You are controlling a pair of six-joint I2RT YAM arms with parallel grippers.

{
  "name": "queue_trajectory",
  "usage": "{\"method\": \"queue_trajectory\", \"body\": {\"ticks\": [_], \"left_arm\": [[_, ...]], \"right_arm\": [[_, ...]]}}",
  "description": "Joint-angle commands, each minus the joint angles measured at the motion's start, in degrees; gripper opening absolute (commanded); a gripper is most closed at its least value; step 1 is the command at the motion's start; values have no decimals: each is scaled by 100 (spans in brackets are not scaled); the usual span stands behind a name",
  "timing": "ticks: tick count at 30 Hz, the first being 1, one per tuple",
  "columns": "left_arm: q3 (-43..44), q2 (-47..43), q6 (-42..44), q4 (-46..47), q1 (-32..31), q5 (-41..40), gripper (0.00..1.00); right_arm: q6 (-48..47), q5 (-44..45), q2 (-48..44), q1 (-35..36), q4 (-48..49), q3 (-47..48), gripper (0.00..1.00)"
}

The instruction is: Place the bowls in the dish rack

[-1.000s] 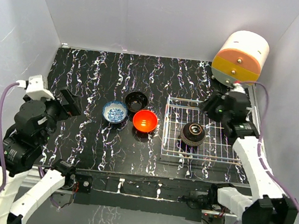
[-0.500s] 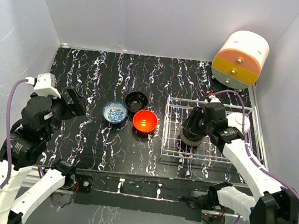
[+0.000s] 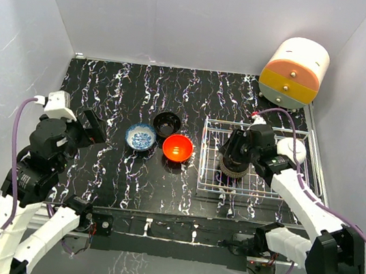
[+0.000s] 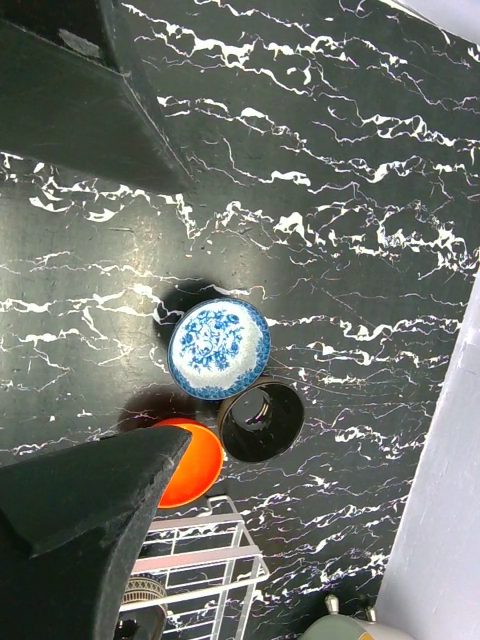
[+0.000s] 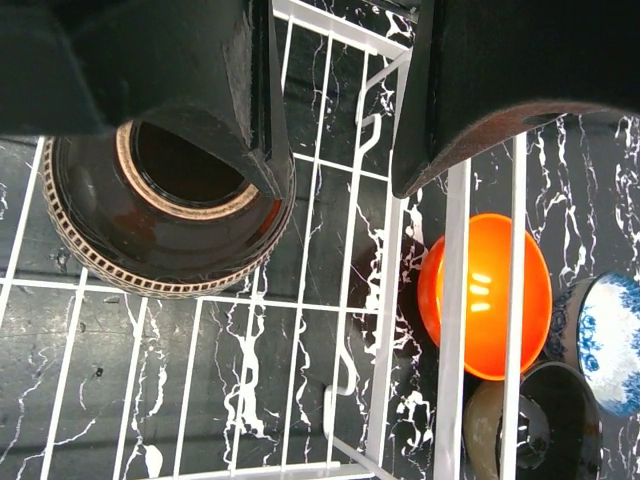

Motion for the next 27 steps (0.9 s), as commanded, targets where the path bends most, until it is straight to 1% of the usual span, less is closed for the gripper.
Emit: {"method": "queue_trajectory", "body": {"ticks": [1, 4, 7, 13, 18, 21, 27], "left_arm": [[-45, -65, 18, 50, -24, -35, 97], [-98, -102, -8, 68, -19, -29, 97], [-145, -138, -27, 71, -23, -26, 97], [-119, -155, 37, 2, -18, -97, 97], [-48, -180, 133, -77, -18, -174, 97], [-45, -225, 175, -107, -19, -200, 97], [-78, -236, 185, -76, -18, -152, 97]], "right_arm": [[-246, 360, -225, 72, -167, 103, 48], [-288, 688, -156, 73, -491, 188, 48], [-282, 950, -141, 74, -608, 151, 48], [-43, 2074, 31, 65, -962, 164, 48], [289, 2997, -22, -17, -1321, 165, 48], [342, 3111, -217, -214, -1452, 173, 47], [431, 2853, -542, -409, -1635, 207, 47]]}}
